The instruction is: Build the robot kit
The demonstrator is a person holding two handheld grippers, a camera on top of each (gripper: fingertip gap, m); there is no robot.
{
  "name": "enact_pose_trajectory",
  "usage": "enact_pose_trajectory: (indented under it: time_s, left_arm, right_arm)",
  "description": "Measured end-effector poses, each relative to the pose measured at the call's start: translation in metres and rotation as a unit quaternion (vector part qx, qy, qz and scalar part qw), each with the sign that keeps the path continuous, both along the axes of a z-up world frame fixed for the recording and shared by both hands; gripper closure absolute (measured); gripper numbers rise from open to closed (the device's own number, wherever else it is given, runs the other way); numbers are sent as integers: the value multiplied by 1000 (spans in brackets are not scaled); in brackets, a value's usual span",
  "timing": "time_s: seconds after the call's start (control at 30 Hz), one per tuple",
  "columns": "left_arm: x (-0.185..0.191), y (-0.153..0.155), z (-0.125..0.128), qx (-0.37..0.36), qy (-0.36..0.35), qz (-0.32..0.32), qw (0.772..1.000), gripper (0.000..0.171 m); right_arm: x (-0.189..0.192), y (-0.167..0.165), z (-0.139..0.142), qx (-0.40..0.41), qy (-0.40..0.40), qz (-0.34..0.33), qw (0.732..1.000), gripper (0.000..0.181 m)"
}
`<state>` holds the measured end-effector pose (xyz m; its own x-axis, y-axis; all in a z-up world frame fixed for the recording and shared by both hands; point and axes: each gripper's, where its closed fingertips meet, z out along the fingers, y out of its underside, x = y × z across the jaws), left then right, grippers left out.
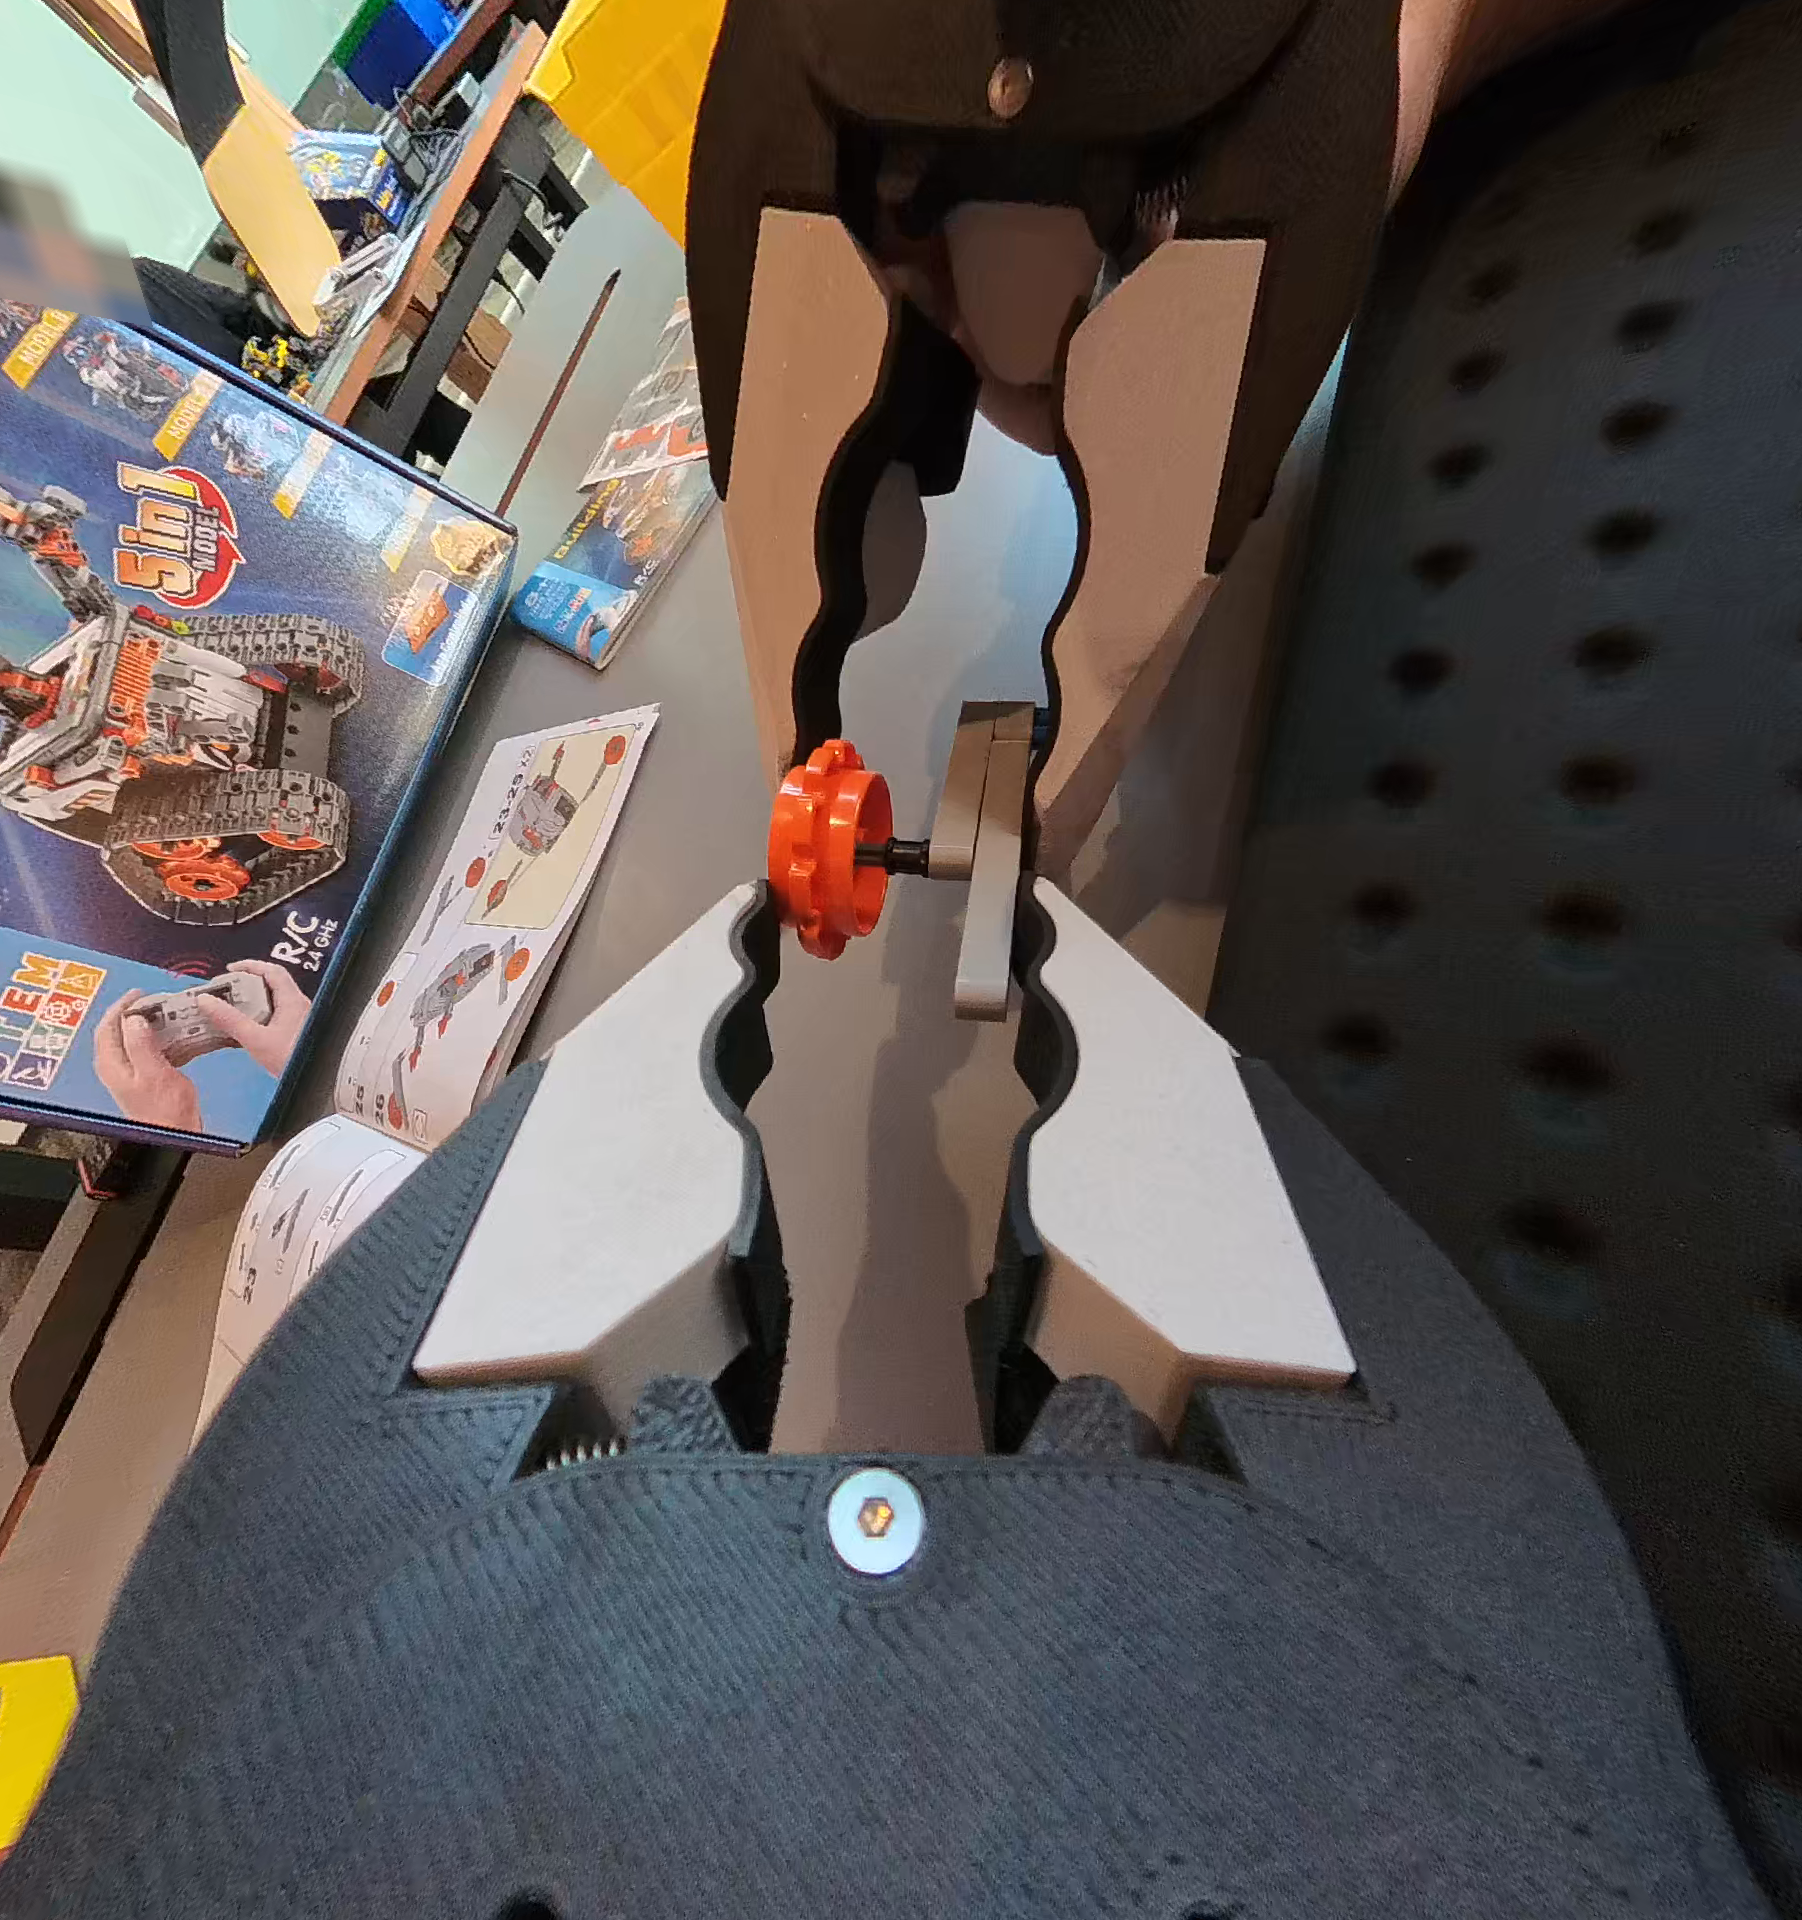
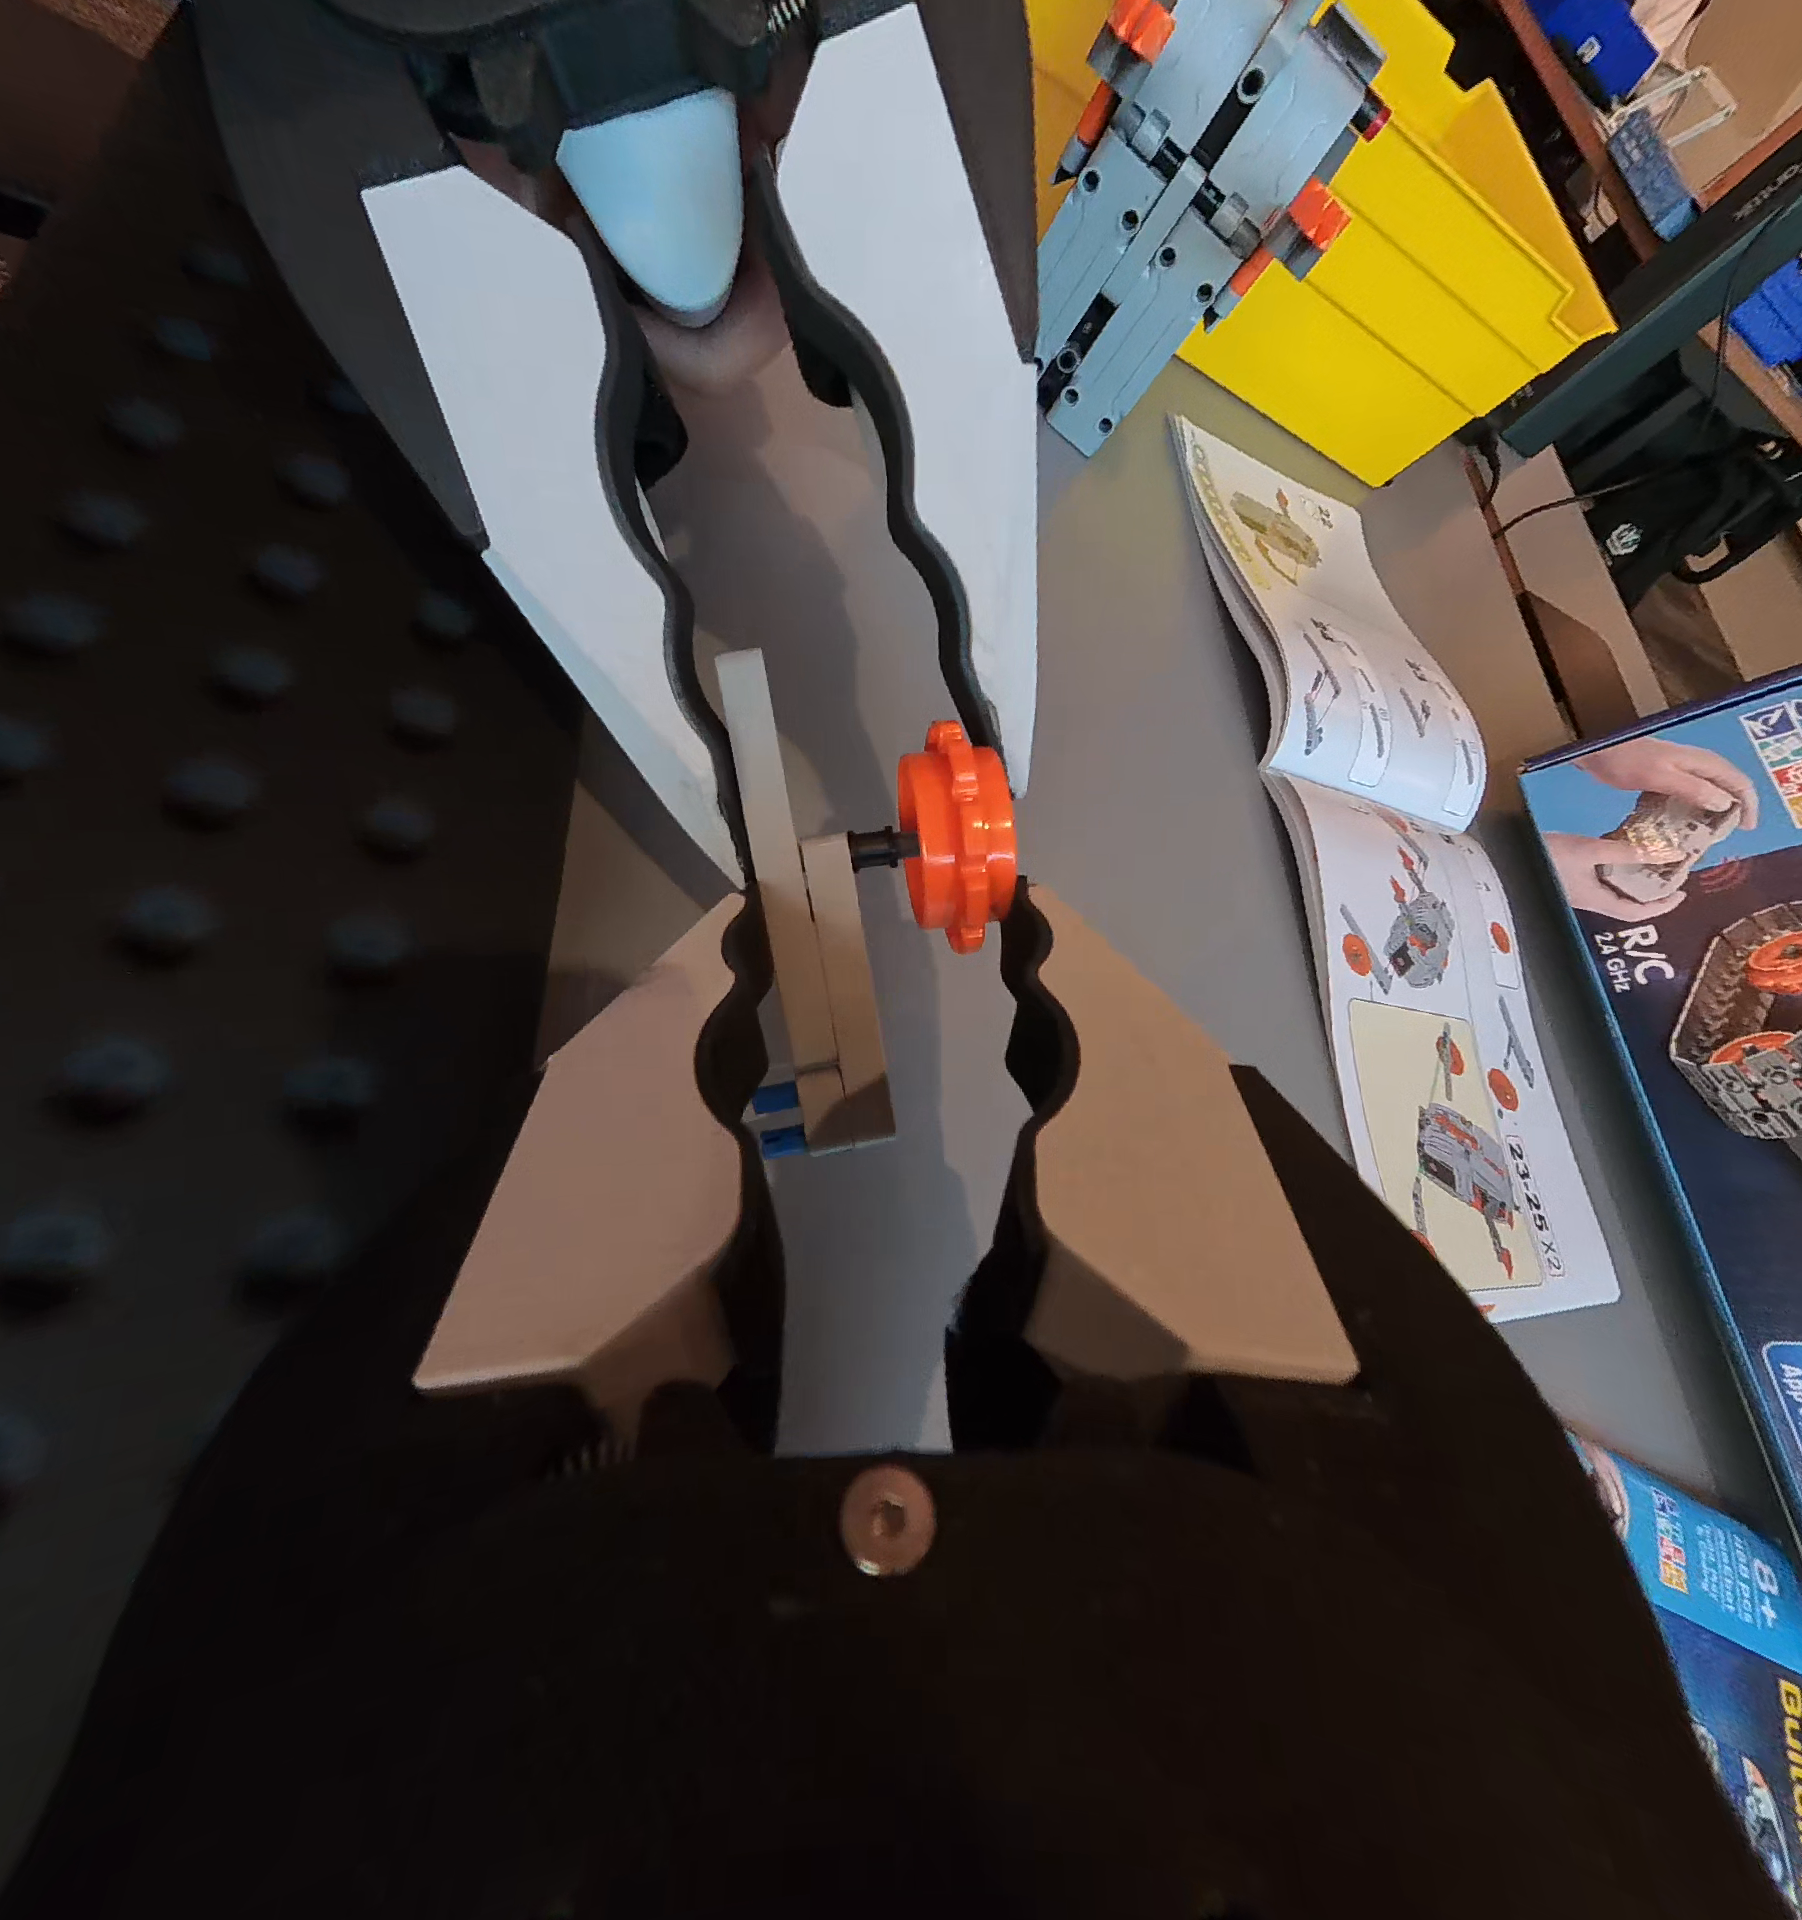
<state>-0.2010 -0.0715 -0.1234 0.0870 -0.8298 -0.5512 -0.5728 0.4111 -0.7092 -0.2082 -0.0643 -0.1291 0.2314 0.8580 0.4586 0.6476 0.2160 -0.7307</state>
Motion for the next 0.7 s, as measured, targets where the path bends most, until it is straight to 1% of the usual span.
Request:
enact_pose_trajectory:
  time_s: [0.03,0.27,0.47,0.7]
  left_arm:
    - [0,0,-1,-2,1,0,1000,128]
    - [-1,-1,-3,-25,4,-3,1000,128]
    - [-1,-2,-5,-29,8,-3,1000,128]
    - [-1,1,-6,-34,5,2,999,128]
  right_arm:
    - [0,0,-1,-4,0,-1,1000,138]
    - [-1,-2,-4,-31,10,-1,999,139]
    - [-2,-2,-6,-48,13,1,999,139]
    - [-1,0,-7,-45,13,2,999,137]
